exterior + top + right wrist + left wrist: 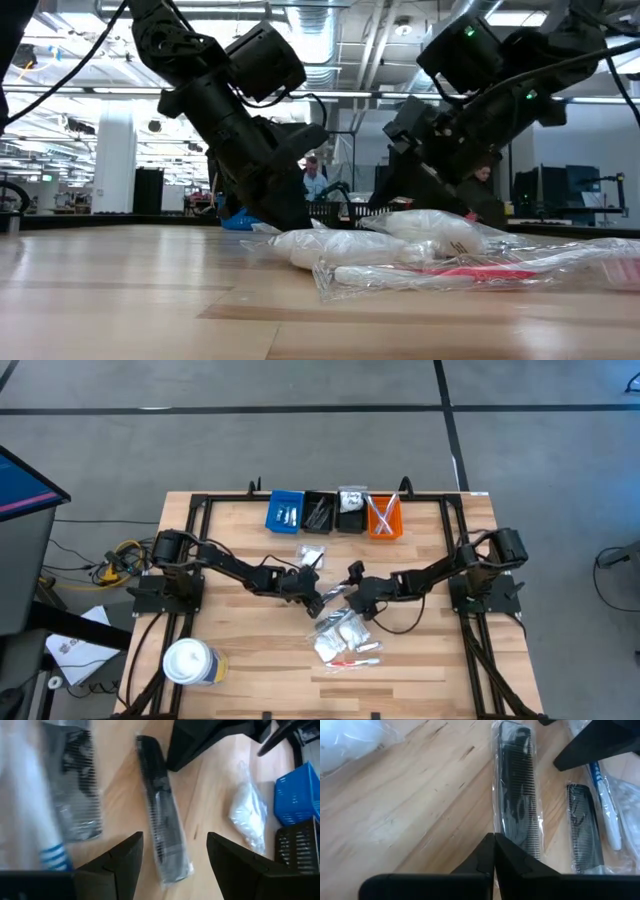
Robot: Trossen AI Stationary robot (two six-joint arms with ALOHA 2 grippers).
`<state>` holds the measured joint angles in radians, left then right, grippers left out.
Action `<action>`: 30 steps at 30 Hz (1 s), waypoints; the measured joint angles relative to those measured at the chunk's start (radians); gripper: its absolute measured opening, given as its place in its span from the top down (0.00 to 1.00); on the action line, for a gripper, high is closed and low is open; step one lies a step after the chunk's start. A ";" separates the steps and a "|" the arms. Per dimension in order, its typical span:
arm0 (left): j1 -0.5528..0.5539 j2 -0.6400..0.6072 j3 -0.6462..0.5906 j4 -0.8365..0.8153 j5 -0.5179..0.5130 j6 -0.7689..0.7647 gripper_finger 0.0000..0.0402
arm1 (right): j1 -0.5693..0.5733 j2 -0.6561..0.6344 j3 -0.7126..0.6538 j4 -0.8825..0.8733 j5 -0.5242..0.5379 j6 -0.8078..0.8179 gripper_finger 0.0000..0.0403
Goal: Pick & Place Travel size toiletries
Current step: Put the black comb into the left black bin
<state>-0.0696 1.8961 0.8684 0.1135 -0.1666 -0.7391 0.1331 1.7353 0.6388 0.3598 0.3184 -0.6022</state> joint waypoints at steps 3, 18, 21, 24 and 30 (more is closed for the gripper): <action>0.000 0.001 0.000 0.002 0.002 0.000 1.00 | -0.014 0.061 0.019 0.010 0.006 -0.004 0.47; -0.003 0.002 -0.001 0.015 0.005 0.005 1.00 | 0.004 0.151 0.174 -0.128 0.169 0.095 0.52; -0.004 0.002 -0.002 0.025 0.000 0.026 1.00 | 0.003 0.153 0.176 -0.136 0.154 0.097 0.57; -0.005 0.002 -0.003 0.037 -0.010 0.036 1.00 | -0.004 0.176 0.176 -0.128 0.122 0.095 0.62; -0.004 0.003 -0.003 0.057 -0.009 0.049 1.00 | -0.007 0.184 0.176 -0.127 0.097 0.083 0.73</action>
<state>-0.0739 1.8988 0.8658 0.1704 -0.1761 -0.6904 0.1257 1.9194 0.8150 0.2325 0.4155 -0.5190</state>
